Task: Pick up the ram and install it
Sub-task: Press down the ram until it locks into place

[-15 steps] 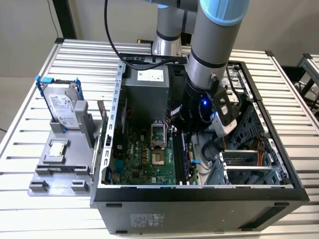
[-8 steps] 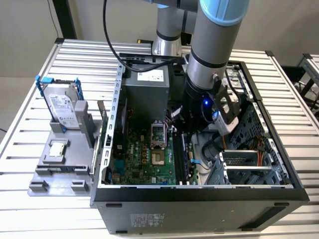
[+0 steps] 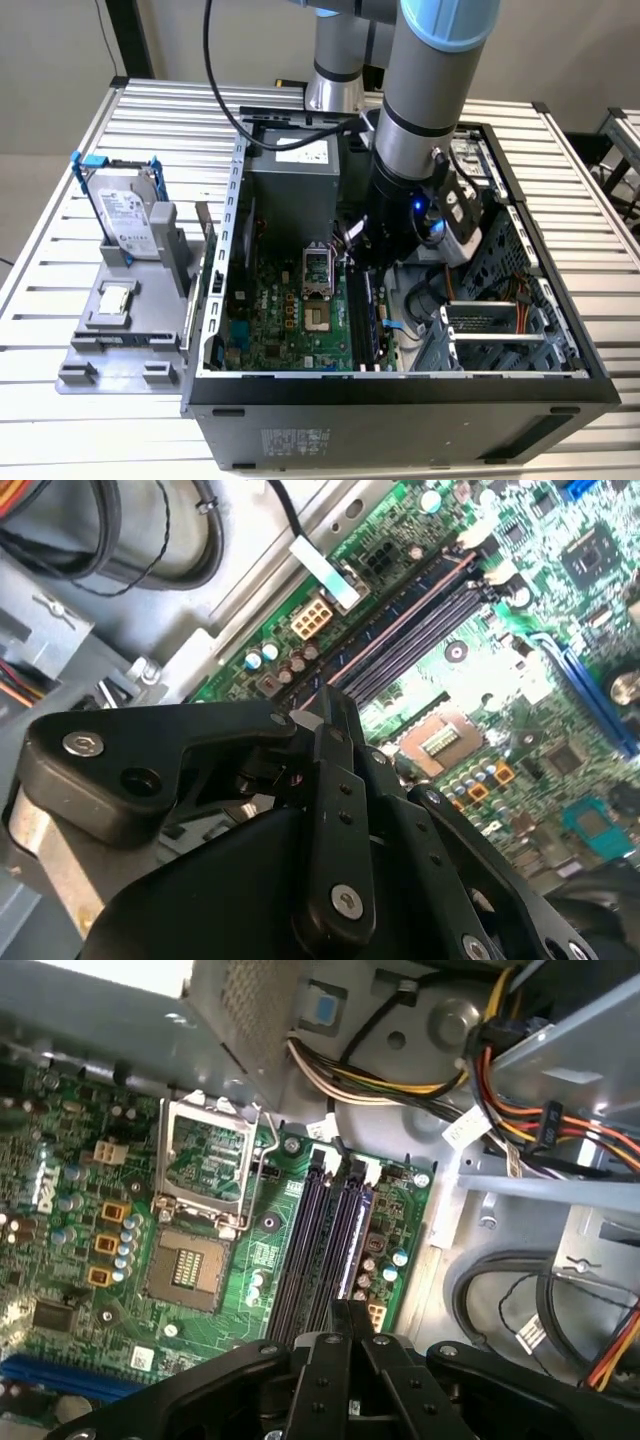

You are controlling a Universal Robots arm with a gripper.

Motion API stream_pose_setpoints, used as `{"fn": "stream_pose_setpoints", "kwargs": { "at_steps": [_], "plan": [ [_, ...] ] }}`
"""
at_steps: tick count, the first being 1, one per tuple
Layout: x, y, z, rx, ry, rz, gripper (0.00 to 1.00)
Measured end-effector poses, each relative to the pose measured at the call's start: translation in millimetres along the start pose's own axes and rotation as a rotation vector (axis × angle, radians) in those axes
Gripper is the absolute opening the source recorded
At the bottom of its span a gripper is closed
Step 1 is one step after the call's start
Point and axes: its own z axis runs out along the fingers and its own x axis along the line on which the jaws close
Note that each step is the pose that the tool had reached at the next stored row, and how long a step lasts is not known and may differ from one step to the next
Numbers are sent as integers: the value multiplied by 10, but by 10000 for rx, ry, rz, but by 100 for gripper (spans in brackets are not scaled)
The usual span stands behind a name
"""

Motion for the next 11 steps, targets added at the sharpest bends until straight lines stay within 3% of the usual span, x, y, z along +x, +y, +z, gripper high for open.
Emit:
{"fn": "stream_pose_setpoints", "kwargs": {
  "at_steps": [11],
  "plan": [
    [0,0,0,-3,-36,-1531,0]
  ]
}}
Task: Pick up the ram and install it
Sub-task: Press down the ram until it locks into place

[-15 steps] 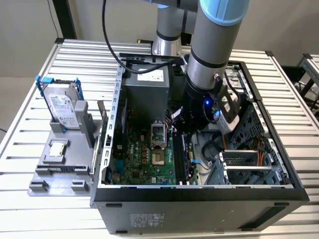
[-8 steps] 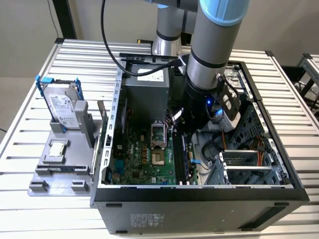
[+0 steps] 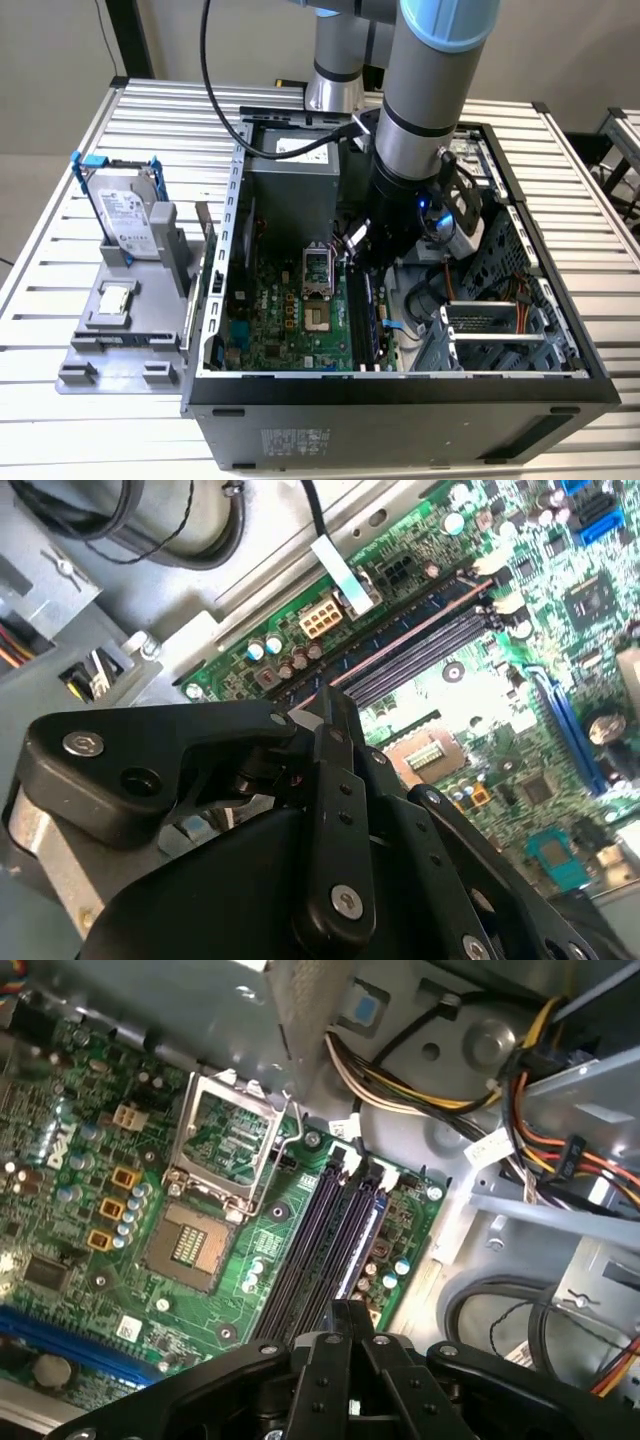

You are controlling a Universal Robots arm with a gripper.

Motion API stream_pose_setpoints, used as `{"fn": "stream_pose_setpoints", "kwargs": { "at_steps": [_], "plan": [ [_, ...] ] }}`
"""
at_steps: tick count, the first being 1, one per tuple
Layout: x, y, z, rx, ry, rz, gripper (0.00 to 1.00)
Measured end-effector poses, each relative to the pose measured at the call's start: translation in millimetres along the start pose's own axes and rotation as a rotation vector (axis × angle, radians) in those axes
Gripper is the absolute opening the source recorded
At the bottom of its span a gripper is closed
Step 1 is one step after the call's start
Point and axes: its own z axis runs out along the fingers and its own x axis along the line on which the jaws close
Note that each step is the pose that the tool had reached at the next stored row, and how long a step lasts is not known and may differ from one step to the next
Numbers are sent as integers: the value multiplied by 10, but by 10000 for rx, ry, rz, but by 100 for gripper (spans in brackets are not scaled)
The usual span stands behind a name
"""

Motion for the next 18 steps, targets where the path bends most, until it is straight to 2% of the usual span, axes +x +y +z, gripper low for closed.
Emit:
{"fn": "stream_pose_setpoints", "kwargs": {
  "at_steps": [5,11,18],
  "plan": [
    [0,0,0,-7,-2,-715,0],
    [0,1,1,-64,-27,-1260,0],
    [5,2,2,-73,-26,-2076,0]
  ]
}}
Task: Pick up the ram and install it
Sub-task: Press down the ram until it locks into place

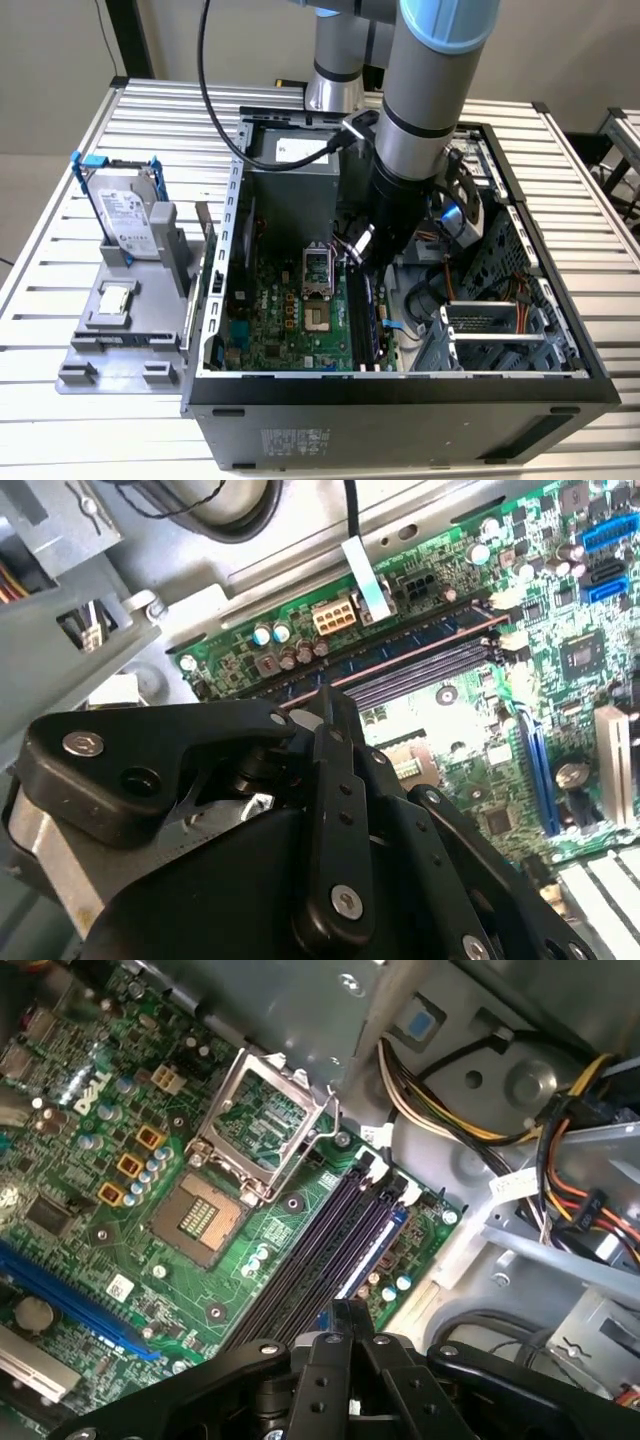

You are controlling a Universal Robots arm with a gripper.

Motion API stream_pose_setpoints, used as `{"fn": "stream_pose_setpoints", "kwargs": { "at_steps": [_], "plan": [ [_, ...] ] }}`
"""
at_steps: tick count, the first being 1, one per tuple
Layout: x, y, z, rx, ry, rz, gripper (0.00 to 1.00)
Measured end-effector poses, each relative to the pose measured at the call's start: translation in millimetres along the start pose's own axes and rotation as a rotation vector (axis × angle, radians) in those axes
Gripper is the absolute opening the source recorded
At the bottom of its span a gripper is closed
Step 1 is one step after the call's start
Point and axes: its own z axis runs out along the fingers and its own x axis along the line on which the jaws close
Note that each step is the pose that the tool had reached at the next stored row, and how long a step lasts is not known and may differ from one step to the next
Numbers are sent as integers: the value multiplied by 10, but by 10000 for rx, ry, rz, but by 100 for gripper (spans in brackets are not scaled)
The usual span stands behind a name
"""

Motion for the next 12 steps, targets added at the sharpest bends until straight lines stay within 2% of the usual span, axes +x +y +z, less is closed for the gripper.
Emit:
{"fn": "stream_pose_setpoints", "kwargs": {
  "at_steps": [12],
  "plan": [
    [4,3,1,-12,-9,-1816,0]
  ]
}}
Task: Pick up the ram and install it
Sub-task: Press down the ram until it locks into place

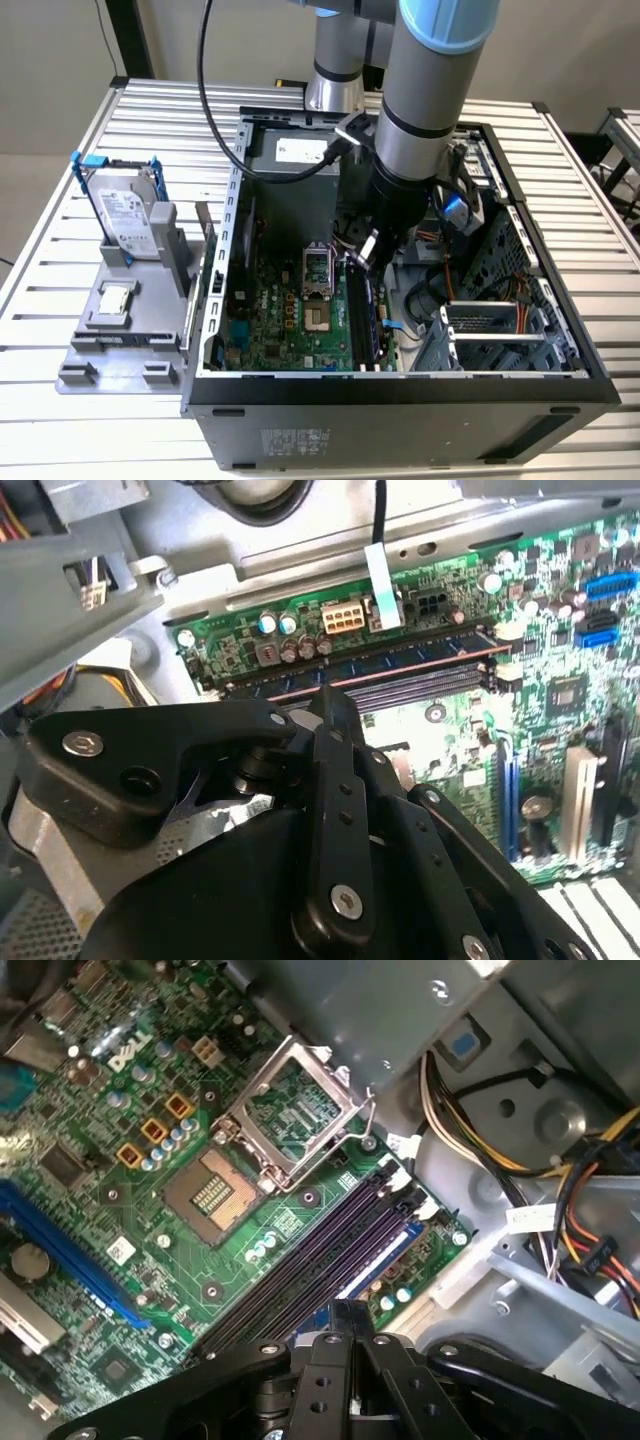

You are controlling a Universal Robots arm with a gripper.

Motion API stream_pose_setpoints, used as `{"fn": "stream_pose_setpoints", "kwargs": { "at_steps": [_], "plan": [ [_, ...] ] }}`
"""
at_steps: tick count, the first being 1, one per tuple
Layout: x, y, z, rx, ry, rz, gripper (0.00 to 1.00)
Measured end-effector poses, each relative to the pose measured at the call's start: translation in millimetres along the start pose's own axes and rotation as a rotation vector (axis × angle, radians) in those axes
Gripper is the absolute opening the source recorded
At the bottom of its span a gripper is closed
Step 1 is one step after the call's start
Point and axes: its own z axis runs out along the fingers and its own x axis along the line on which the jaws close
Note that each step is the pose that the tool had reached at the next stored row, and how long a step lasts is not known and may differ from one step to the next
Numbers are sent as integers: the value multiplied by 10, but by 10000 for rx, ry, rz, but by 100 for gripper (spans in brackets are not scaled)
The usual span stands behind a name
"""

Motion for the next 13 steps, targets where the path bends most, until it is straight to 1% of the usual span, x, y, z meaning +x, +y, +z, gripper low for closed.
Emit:
{"fn": "stream_pose_setpoints", "kwargs": {
  "at_steps": [9,13],
  "plan": [
    [0,0,2,11,-24,-1244,0],
    [1,0,4,15,-17,-1804,0]
  ]
}}
